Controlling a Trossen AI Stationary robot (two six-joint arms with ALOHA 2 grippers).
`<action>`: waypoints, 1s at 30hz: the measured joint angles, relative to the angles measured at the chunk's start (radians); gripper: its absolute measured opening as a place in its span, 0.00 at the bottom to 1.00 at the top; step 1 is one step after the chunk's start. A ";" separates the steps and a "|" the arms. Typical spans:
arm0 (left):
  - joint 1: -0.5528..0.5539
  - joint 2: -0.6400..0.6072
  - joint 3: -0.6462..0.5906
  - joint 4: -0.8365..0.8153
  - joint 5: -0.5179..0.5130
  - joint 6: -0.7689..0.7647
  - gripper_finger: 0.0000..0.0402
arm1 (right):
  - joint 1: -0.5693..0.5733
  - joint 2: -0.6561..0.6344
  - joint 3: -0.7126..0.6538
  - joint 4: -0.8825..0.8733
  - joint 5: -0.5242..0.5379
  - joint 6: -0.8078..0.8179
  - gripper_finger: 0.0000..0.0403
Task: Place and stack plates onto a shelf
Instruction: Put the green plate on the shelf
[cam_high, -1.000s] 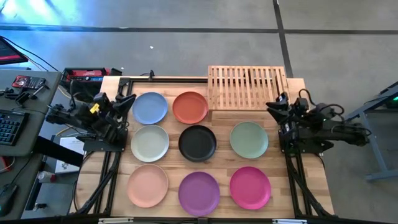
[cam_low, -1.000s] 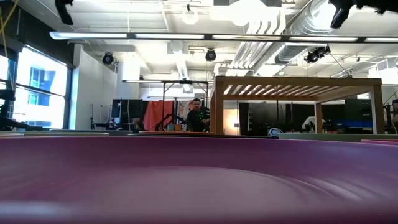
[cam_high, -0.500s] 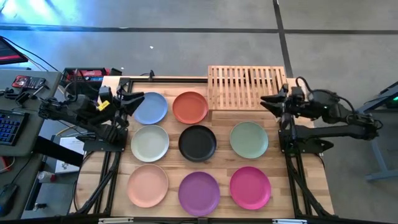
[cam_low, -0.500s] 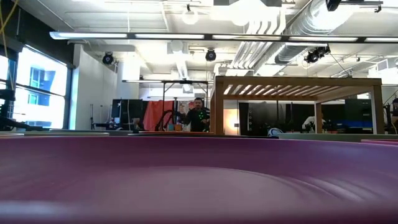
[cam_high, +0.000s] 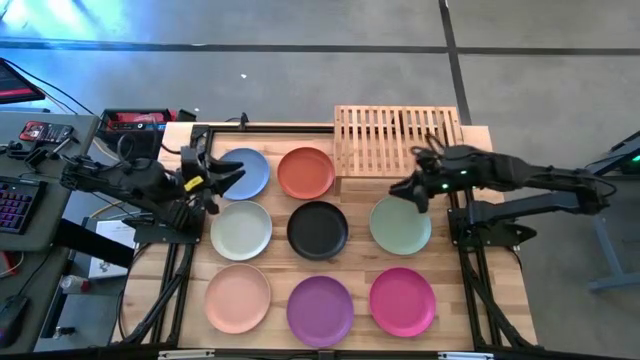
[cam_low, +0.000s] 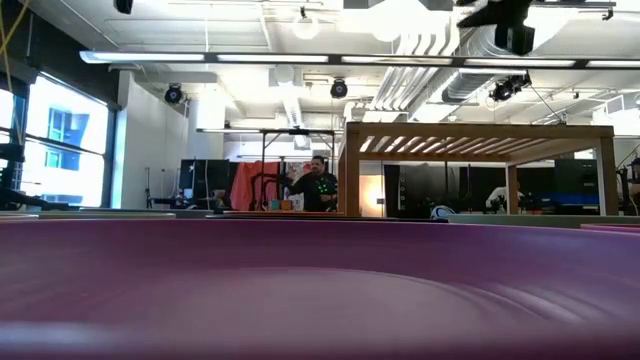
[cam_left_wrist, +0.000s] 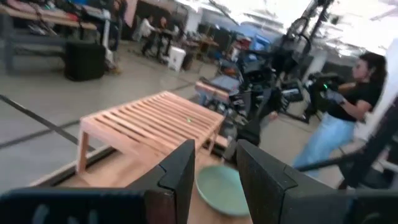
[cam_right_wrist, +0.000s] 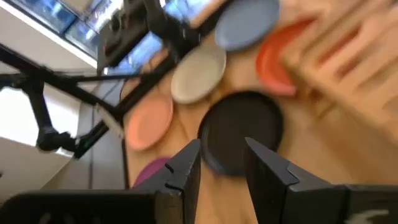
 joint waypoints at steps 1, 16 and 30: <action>0.000 0.000 0.000 -0.007 0.018 -0.004 0.27 | 0.000 0.019 -0.001 -0.003 -0.021 0.021 0.26; 0.000 0.053 0.000 -0.031 0.173 -0.010 0.27 | 0.151 0.288 -0.002 -0.076 -0.049 0.319 0.26; -0.001 0.105 0.000 -0.030 0.214 -0.040 0.27 | 0.294 0.542 -0.002 -0.127 0.060 0.416 0.26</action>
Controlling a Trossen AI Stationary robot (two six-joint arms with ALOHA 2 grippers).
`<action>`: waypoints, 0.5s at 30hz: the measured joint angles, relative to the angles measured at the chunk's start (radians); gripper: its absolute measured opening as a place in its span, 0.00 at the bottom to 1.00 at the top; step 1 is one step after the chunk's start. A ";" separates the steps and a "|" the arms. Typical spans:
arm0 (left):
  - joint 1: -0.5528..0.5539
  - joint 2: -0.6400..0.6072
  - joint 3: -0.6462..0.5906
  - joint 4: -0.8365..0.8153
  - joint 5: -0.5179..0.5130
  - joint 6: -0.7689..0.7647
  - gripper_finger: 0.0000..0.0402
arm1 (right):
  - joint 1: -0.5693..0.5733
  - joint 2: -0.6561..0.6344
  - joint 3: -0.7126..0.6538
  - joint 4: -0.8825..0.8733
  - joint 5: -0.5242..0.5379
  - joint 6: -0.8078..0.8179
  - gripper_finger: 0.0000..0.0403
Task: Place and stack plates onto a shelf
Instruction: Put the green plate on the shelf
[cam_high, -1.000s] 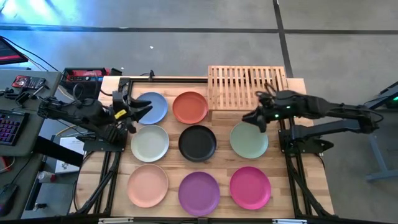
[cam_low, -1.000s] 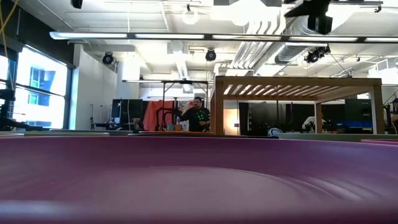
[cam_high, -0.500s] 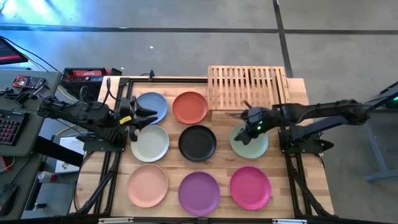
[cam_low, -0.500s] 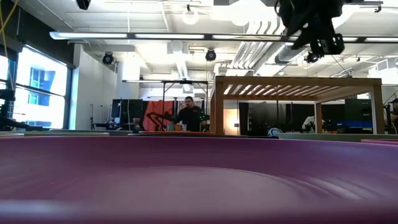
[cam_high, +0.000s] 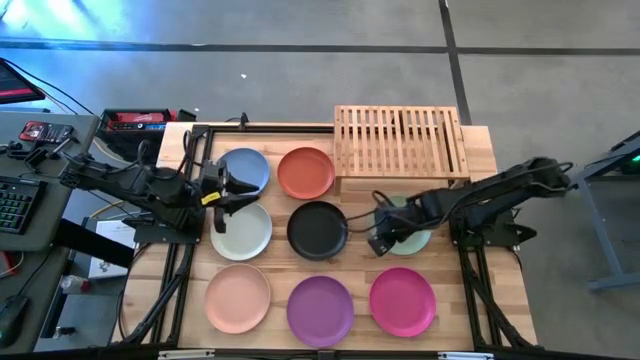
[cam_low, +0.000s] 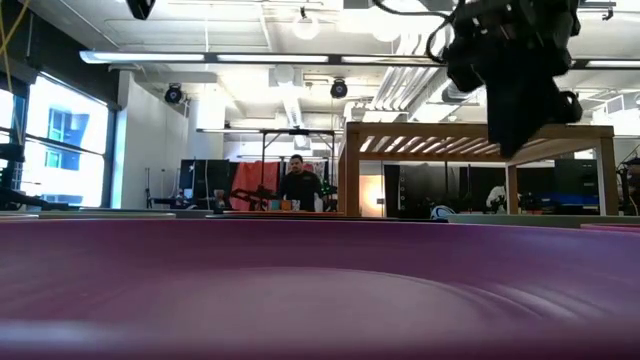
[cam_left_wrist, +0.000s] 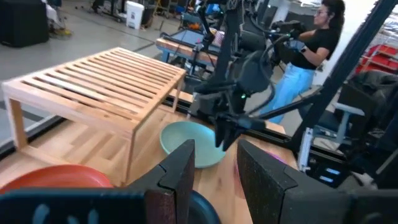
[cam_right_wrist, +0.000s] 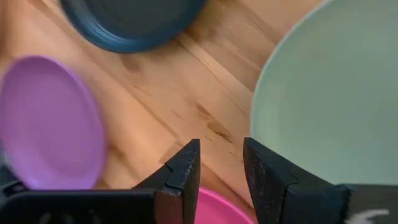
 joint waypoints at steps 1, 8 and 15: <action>0.000 0.004 0.000 0.000 0.010 -0.011 0.27 | 0.008 0.017 0.000 0.001 0.010 0.001 0.26; 0.000 0.027 0.000 0.000 0.040 -0.022 0.27 | 0.059 0.120 0.000 0.001 0.083 0.008 0.26; 0.000 0.046 0.000 0.000 0.040 -0.023 0.27 | 0.091 0.185 0.000 0.002 0.125 -0.010 0.26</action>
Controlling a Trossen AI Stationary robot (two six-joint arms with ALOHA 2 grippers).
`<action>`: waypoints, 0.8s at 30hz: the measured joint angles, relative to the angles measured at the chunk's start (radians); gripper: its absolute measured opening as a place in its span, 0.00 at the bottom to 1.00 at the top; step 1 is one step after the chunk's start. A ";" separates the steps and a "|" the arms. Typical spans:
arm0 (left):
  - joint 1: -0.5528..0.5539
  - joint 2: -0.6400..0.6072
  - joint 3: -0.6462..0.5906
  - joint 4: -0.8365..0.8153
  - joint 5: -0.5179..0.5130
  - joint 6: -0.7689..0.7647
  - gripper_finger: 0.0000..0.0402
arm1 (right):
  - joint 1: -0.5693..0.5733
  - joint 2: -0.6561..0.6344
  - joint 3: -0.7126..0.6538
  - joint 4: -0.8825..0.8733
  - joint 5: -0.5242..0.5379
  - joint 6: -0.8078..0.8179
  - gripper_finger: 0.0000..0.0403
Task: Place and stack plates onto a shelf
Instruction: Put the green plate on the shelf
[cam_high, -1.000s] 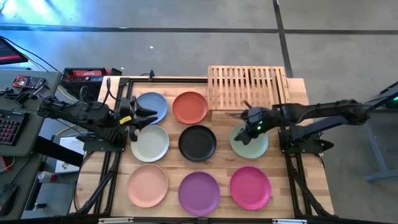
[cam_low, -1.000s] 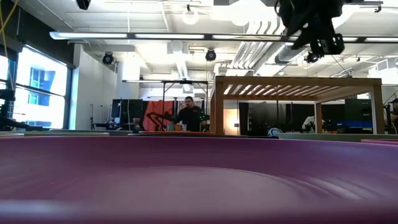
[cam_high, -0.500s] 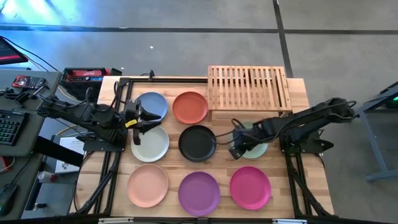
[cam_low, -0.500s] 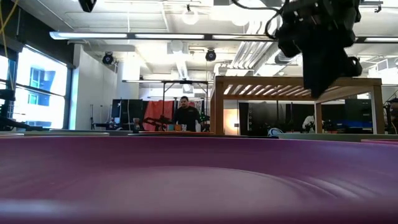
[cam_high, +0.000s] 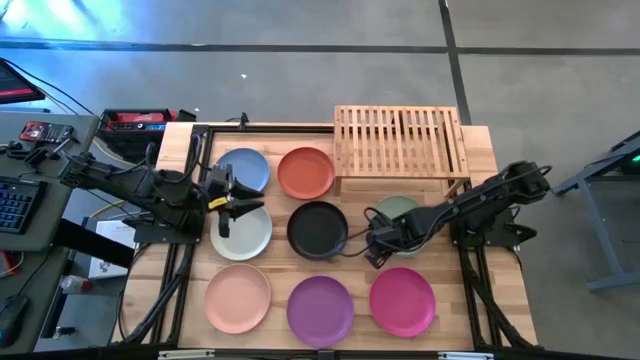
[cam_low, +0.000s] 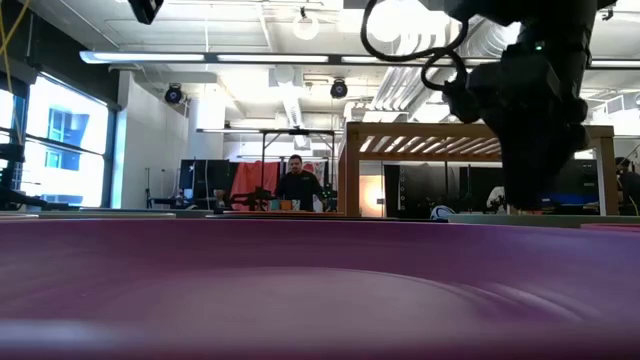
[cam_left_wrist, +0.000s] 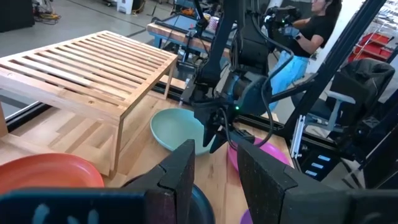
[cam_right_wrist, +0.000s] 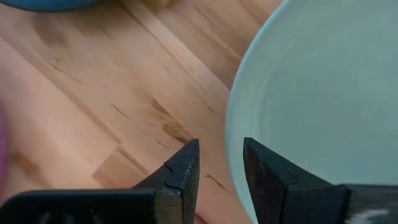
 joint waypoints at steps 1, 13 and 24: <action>0.000 0.002 0.000 0.000 0.000 0.000 0.27 | 0.003 0.008 0.000 0.000 0.002 0.000 0.26; 0.000 0.008 0.000 0.002 0.000 -0.001 0.27 | 0.015 0.090 0.000 -0.008 0.039 0.000 0.26; 0.000 0.008 0.000 0.001 -0.001 0.001 0.27 | 0.013 0.097 0.000 -0.045 0.072 0.000 0.25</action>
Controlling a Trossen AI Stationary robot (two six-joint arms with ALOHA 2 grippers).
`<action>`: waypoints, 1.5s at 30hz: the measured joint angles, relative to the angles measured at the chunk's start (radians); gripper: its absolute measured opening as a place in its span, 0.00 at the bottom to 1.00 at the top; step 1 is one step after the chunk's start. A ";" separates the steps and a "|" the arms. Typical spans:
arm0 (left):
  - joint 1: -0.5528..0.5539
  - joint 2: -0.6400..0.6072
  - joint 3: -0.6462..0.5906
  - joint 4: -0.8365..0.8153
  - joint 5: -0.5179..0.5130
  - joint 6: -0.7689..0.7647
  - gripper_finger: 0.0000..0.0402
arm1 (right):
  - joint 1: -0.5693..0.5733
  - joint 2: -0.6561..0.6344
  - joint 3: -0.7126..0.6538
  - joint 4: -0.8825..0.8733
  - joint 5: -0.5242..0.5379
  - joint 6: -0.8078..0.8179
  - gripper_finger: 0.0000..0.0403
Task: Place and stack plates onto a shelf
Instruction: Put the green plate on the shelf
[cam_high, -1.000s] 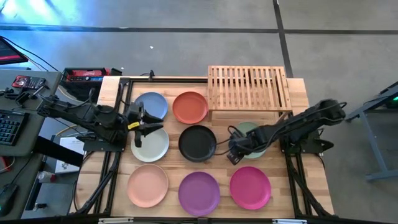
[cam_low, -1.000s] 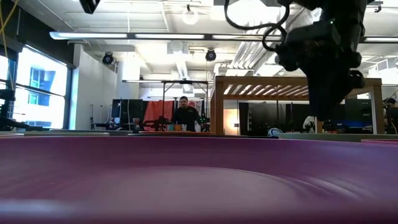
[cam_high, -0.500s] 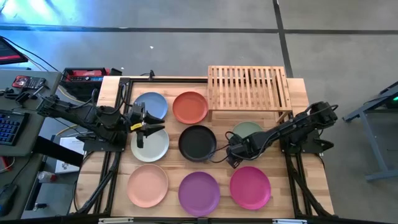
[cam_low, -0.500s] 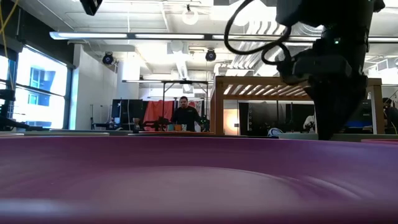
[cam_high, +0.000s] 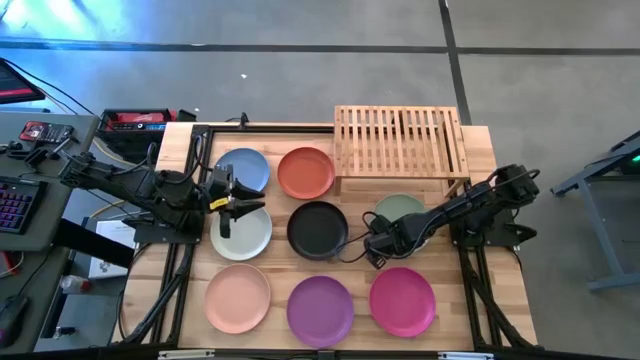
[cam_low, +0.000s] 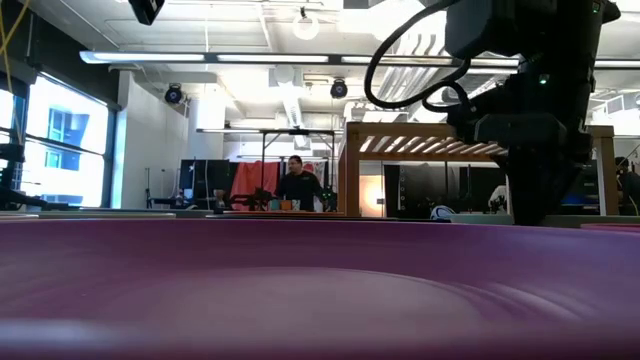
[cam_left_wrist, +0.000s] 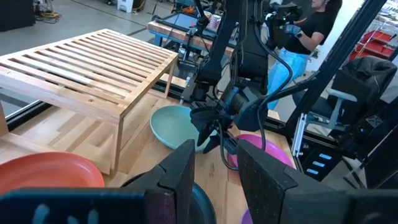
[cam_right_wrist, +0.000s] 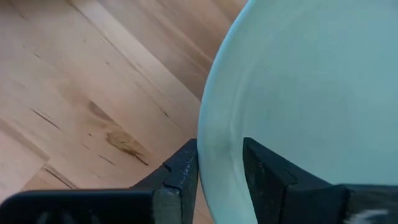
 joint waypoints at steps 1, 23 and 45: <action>0.000 0.000 0.000 0.000 0.000 0.000 0.27 | 0.000 0.000 0.000 0.000 0.000 0.001 0.24; 0.000 0.000 0.000 -0.001 0.000 0.001 0.27 | 0.001 -0.002 0.125 -0.092 -0.078 0.054 0.00; 0.000 0.000 0.000 -0.001 0.000 0.001 0.27 | 0.001 -0.001 0.449 -0.199 -0.103 0.026 0.00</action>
